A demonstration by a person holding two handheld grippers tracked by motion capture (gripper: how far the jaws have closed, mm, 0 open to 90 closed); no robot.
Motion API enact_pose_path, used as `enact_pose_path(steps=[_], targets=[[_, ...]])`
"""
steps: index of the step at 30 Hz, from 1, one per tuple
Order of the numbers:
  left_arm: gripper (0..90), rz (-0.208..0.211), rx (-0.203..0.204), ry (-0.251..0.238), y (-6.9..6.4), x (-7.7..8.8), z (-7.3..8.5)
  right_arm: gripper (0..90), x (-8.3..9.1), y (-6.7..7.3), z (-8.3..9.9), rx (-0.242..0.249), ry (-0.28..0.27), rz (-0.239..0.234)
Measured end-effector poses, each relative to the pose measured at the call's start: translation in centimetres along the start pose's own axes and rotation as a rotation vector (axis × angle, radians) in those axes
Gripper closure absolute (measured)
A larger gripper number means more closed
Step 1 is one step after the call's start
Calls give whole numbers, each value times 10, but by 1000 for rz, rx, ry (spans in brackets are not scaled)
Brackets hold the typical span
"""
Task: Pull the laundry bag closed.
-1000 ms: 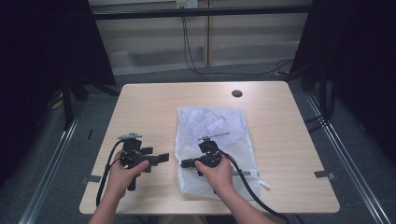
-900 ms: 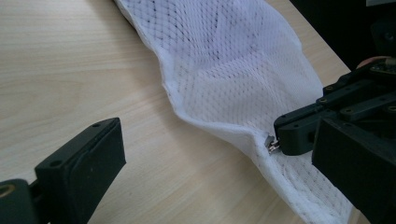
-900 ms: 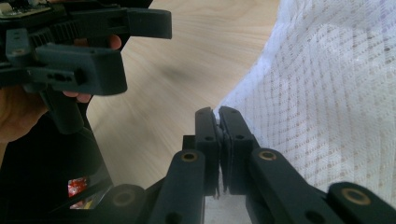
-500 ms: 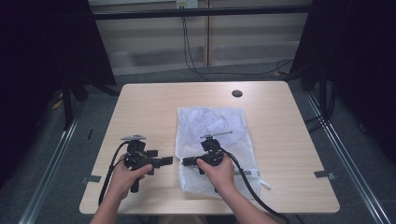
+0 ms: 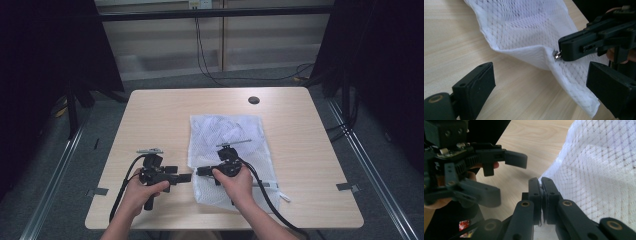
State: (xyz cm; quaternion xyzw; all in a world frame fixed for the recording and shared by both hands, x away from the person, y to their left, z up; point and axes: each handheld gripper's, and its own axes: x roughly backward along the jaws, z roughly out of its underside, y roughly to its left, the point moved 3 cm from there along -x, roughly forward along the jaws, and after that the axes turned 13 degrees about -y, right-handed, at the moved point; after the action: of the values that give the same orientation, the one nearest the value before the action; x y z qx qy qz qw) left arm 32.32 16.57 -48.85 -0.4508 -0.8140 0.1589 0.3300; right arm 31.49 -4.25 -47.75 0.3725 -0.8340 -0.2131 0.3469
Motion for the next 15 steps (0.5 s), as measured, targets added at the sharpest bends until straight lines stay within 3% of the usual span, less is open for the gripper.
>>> enact_pose_path(steps=[7,15], targets=[[202,1,1,11,-1,-3,3,866,0,0,0,2,1,-1],[303,48,10,28,-5,-4,5,866,-1,1,1,0,4,-2]])
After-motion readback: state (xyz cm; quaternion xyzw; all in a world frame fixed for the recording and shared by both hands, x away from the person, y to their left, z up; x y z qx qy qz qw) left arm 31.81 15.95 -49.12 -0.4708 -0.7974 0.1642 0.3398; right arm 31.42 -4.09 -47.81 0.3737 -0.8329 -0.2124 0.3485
